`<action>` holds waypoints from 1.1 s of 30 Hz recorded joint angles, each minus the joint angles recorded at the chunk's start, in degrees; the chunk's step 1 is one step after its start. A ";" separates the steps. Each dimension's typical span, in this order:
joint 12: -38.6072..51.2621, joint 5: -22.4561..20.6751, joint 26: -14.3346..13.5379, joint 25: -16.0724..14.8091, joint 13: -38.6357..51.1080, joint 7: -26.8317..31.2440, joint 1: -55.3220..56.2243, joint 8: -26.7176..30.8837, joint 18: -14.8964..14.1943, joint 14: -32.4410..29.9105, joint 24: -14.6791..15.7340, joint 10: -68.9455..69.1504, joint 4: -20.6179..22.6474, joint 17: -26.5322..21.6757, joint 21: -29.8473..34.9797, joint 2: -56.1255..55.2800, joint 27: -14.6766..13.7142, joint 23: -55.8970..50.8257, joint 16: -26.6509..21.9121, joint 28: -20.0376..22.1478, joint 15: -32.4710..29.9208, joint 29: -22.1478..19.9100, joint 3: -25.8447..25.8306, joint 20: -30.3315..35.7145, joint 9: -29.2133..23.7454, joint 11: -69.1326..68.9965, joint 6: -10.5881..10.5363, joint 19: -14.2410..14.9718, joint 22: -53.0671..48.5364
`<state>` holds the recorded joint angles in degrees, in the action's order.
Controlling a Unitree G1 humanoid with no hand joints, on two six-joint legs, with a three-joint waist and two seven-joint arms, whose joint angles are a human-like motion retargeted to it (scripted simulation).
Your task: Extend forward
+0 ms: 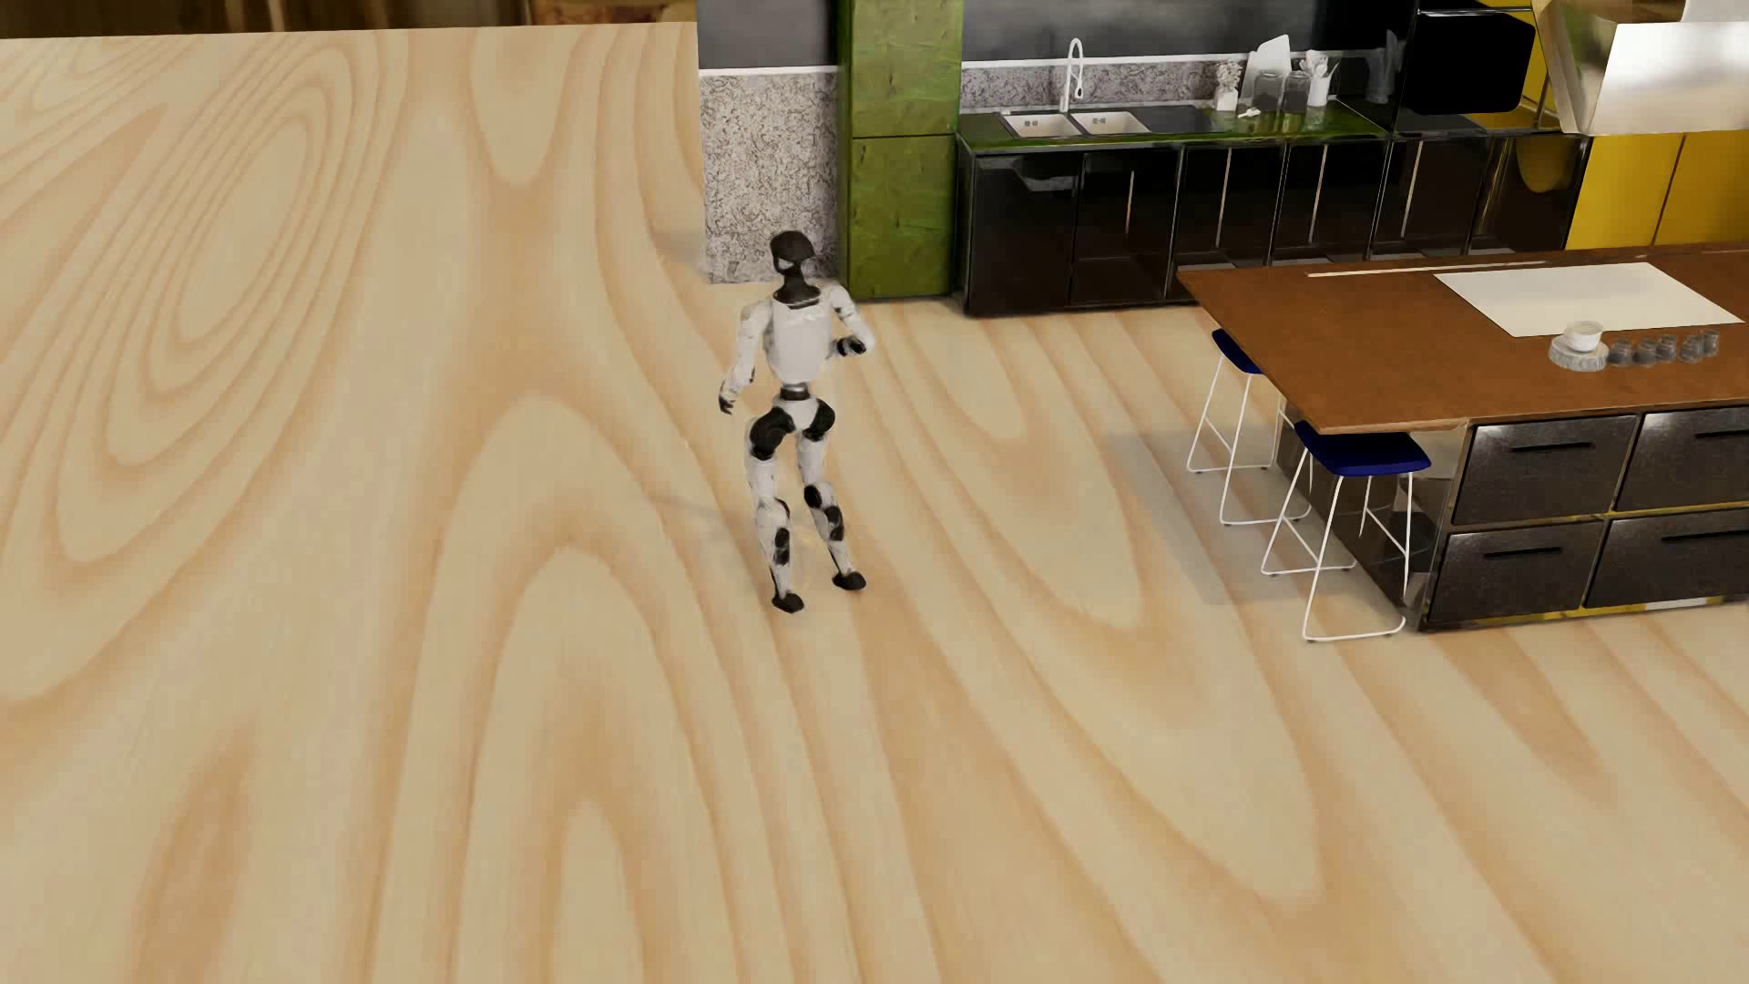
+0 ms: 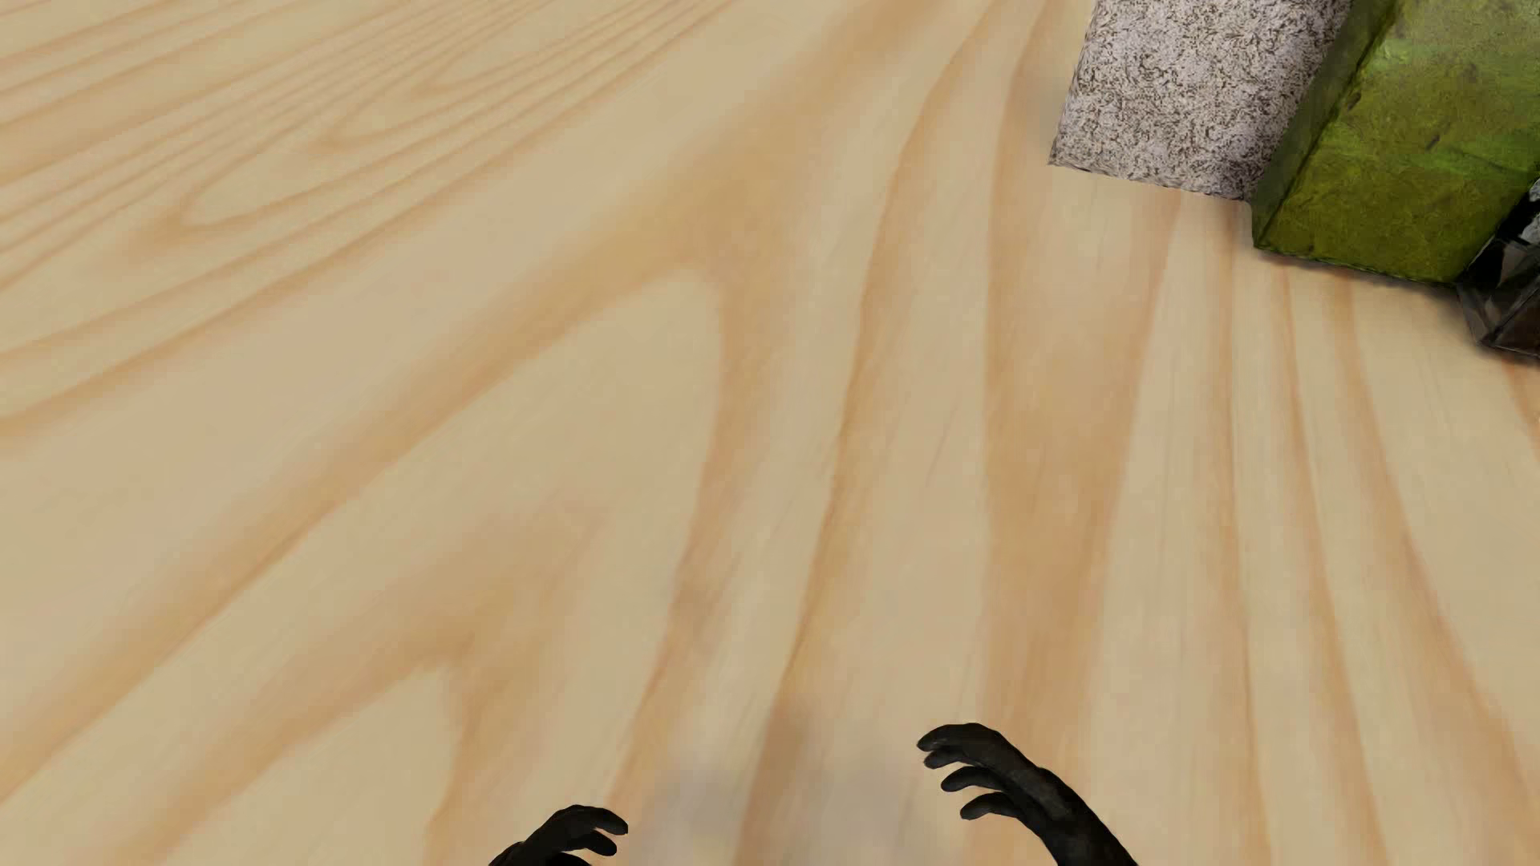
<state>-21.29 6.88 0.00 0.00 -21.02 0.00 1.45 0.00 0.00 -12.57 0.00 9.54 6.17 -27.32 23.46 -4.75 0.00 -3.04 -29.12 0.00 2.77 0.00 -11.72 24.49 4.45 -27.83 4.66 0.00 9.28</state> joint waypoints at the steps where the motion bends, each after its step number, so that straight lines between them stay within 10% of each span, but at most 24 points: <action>1: -0.40 0.17 0.00 0.00 -0.94 0.00 -0.06 0.00 0.00 -0.15 0.00 -0.02 0.12 0.36 -2.34 0.03 0.00 -3.44 1.03 0.00 -0.55 0.00 -1.00 -0.17 0.57 0.22 0.19 0.00 4.31; 4: -0.09 -0.13 0.00 0.00 5.73 0.00 -0.30 0.00 0.00 -1.21 0.00 -0.60 0.29 -1.77 -7.73 1.00 0.00 -10.97 2.65 0.00 -1.10 0.00 0.04 1.04 1.79 -0.32 0.97 0.00 16.46; 6: 1.09 -0.50 0.00 0.00 19.01 0.00 -0.37 0.00 0.00 -1.69 0.00 -0.58 0.29 -5.84 -9.58 2.18 0.00 -10.15 2.46 0.00 -27.59 0.00 4.18 3.18 1.97 15.37 1.74 0.00 21.66; 8: 3.83 -0.82 0.00 0.00 36.14 0.00 -0.63 0.00 0.00 -0.91 0.00 -0.70 0.25 -11.53 -6.37 4.02 0.00 -2.67 1.14 0.00 -24.59 0.00 9.07 6.65 1.70 16.59 3.29 0.00 27.15; 15: 14.60 -2.21 0.00 0.00 90.68 0.00 -0.02 0.00 0.00 5.15 0.00 0.31 0.49 -21.62 37.84 10.09 0.00 62.65 -7.60 0.00 -32.76 0.00 26.90 18.38 -1.49 24.34 11.96 0.00 40.12; 16: 15.51 -2.49 0.00 0.00 93.36 0.00 0.16 0.00 0.00 6.01 0.00 0.65 0.58 -22.13 39.82 10.80 0.00 70.59 -8.29 0.00 -32.77 0.00 29.51 19.22 -2.02 5.65 12.68 0.00 40.95; 19: 15.23 -3.33 0.00 0.00 96.70 0.00 1.08 0.00 0.00 8.46 0.00 2.23 0.70 -24.43 39.82 11.98 0.00 83.34 -9.37 0.00 -32.77 0.00 33.68 18.36 -2.69 6.05 13.73 0.00 43.14; 33: 5.86 -4.33 0.00 0.00 92.71 0.00 2.28 0.00 0.00 7.95 0.00 2.83 1.10 -27.92 39.82 12.54 0.00 86.10 -9.80 0.00 -32.79 0.00 33.45 13.91 -1.71 6.52 12.87 0.00 56.38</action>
<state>-15.42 2.54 0.00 0.00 71.70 0.00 3.72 0.00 0.00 -4.62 0.00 12.36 7.27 -55.24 63.28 7.79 0.00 83.06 -38.93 0.00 -30.02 0.00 21.73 38.40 2.74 -21.32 17.53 0.00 65.65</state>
